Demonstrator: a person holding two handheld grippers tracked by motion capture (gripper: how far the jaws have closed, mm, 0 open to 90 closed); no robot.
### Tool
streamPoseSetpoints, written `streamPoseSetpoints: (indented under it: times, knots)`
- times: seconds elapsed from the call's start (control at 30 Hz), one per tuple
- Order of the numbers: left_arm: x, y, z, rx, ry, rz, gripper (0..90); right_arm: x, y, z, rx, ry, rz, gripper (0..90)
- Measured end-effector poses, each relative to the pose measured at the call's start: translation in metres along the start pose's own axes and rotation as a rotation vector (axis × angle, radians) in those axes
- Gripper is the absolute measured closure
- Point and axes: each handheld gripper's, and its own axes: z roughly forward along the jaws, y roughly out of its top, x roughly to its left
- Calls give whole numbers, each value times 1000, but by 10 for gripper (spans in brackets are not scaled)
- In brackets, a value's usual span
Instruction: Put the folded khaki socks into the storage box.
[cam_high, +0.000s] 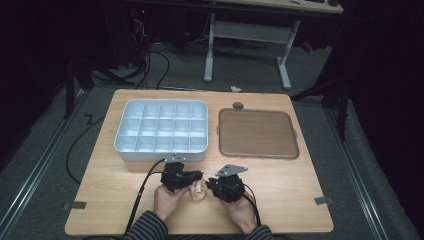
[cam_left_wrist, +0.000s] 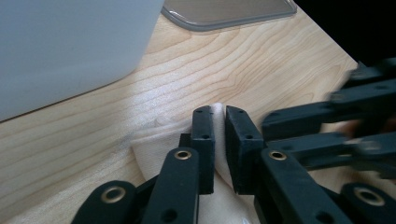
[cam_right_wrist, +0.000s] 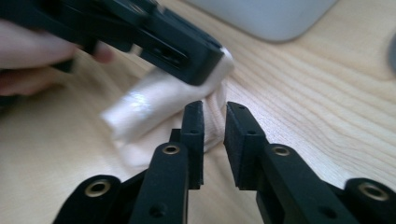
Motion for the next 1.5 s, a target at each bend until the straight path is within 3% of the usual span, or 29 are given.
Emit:
streamPoseSetpoints:
  times: [0.1, 0.2, 0.4, 0.6, 0.8, 1.0, 1.33, 1.43, 1.5]
  knots:
    - [0, 0, 0, -3, -4, 1, 791, 11, 0, -15, -52, 18, -47, 831]
    - [0, 0, -1, -4, 1, 1, 769, 20, 2, -18, -64, 42, -77, 832]
    - [2, 1, -3, 4, -9, -12, 755, 35, 8, -10, -63, 85, -122, 833]
    - [3, 1, -4, 6, -7, -9, 749, 42, 12, -2, -63, 88, -139, 830]
    - [4, 1, -4, 10, -17, -13, 749, 39, 13, 7, -57, 67, -153, 828]
    - [5, 1, -5, 17, -36, -13, 719, 27, 2, 11, -29, 43, -116, 828]
    - [3, 0, -16, 9, -48, 0, 619, 20, -2, 14, -9, 40, -84, 828]
    - [2, -3, -25, -8, -27, -8, 608, 20, -2, 14, -3, 37, -83, 828]
    - [3, -5, -30, -10, 20, -7, 596, 19, -2, 14, -2, 38, -81, 828]
